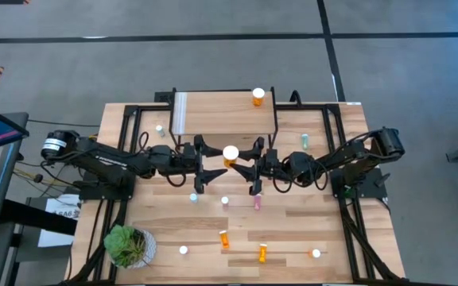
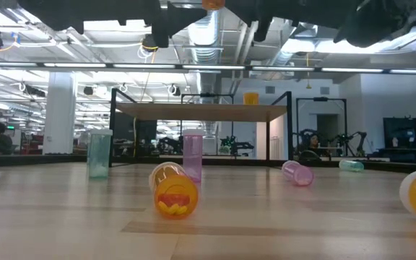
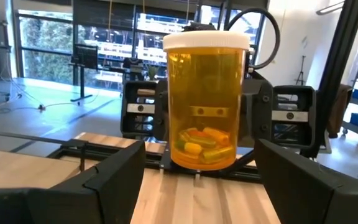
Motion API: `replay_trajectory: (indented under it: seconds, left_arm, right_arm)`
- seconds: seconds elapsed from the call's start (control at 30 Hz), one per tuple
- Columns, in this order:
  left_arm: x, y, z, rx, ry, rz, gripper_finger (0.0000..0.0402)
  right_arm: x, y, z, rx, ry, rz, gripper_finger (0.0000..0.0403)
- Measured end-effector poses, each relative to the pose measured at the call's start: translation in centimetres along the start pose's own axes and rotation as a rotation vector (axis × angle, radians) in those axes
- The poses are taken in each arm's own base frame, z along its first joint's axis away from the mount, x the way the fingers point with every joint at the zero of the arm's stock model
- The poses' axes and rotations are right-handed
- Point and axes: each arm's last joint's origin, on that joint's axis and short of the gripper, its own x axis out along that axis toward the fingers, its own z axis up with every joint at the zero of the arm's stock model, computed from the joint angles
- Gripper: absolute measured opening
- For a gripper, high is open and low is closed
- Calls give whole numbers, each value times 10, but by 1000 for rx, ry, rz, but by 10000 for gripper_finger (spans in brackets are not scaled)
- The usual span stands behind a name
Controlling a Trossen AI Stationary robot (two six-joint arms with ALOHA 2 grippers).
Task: Pick and place medicine bottles onto shelf by color
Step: Put the large orange pill bottle on the shelf aligned with the other large orange pill bottle
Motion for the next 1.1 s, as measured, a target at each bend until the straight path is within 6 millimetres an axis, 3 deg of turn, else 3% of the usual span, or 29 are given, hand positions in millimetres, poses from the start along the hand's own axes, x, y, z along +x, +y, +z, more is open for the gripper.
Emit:
replay_trajectory:
  seconds: [0.8, 1.1]
  left_arm:
    - [-1, -7, -1, 16, 9, -68, 284]
    - [-1, -7, -1, 30, 9, -71, 214]
  right_arm:
    - [17, 18, -3, -16, 40, 34, 185]
    - [17, 18, -4, -18, 47, 33, 185]
